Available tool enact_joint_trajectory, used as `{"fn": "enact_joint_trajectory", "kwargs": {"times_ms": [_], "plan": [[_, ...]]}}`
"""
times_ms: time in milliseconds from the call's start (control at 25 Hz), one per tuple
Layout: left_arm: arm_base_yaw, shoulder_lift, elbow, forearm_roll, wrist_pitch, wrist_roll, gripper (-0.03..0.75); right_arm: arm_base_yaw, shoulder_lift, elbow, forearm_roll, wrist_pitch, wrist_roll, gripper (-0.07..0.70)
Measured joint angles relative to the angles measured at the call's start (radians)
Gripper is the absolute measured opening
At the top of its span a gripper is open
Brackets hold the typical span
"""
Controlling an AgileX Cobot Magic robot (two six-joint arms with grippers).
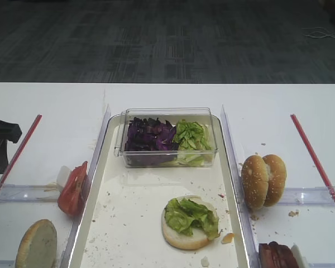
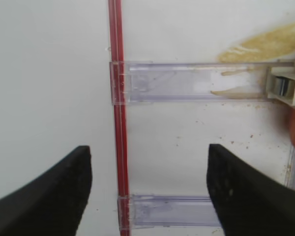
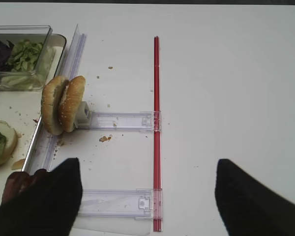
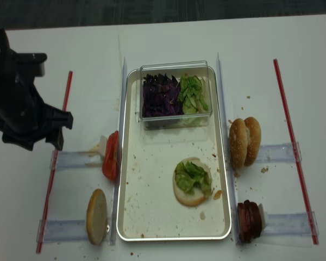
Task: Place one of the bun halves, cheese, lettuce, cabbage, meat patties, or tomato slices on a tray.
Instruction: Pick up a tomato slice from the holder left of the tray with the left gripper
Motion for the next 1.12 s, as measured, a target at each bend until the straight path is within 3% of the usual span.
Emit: {"fn": "enact_joint_trajectory", "kwargs": {"times_ms": [160,560,680,800,1120], "plan": [[-0.057,0.002,0.0,-0.016,-0.001,0.003,0.491,0.0,0.0,0.0,0.0,0.0,0.0,0.59],[-0.356,0.002,0.0,-0.1,-0.06,-0.023,0.491,0.0,0.0,0.0,0.0,0.0,0.002,0.59],[-0.415,0.002,0.0,-0.11,-0.085,-0.047,0.491,0.0,0.0,0.0,0.0,0.0,0.002,0.59],[-0.444,0.002,0.0,-0.119,-0.107,-0.071,0.491,0.0,0.0,0.0,0.0,0.0,0.002,0.59],[-0.446,0.058,0.0,-0.108,-0.139,-0.078,0.486,0.0,0.0,0.0,0.0,0.0,0.002,0.59]]}}
